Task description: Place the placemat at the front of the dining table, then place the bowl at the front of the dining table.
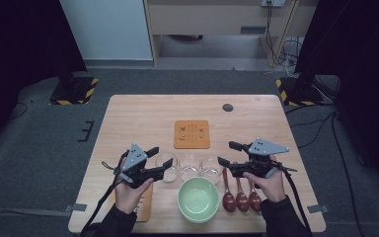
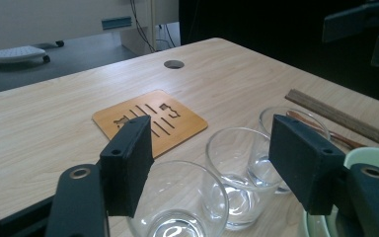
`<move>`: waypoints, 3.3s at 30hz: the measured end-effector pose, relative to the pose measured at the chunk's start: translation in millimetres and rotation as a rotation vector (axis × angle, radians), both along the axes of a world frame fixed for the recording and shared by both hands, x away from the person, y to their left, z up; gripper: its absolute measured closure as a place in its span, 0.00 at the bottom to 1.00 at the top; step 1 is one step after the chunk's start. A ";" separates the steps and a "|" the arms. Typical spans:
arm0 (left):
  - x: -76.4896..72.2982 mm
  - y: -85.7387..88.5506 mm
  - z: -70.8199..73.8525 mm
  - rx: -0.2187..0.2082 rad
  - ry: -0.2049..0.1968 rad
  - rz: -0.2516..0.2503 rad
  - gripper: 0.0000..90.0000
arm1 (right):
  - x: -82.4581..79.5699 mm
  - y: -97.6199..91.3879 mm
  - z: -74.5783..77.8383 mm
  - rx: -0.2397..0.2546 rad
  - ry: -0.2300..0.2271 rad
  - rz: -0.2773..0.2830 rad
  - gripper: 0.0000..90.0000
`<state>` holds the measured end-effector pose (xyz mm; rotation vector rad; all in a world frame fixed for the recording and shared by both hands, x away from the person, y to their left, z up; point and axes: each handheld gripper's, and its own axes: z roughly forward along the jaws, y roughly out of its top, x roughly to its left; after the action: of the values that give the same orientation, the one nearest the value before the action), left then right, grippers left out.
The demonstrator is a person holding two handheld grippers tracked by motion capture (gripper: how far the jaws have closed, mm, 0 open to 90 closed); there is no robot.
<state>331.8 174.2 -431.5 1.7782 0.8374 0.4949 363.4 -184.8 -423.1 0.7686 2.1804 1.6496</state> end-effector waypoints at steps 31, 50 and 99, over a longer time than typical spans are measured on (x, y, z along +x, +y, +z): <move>-25.6 -38.7 -1.0 0.050 0.083 -0.136 0.51 | -27.5 26.8 -9.1 -0.105 0.002 0.151 0.57; -24.6 -57.3 -20.9 0.100 0.170 -0.199 0.72 | -28.9 46.7 -28.7 -0.196 0.082 0.252 0.85; -30.3 -62.1 -25.8 0.146 0.106 -0.206 0.91 | -35.7 54.2 -27.4 -0.226 -0.032 0.241 0.96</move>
<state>301.6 112.1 -457.4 2.0144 0.6952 0.3355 327.7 -130.6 -450.5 0.4285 2.4607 1.4695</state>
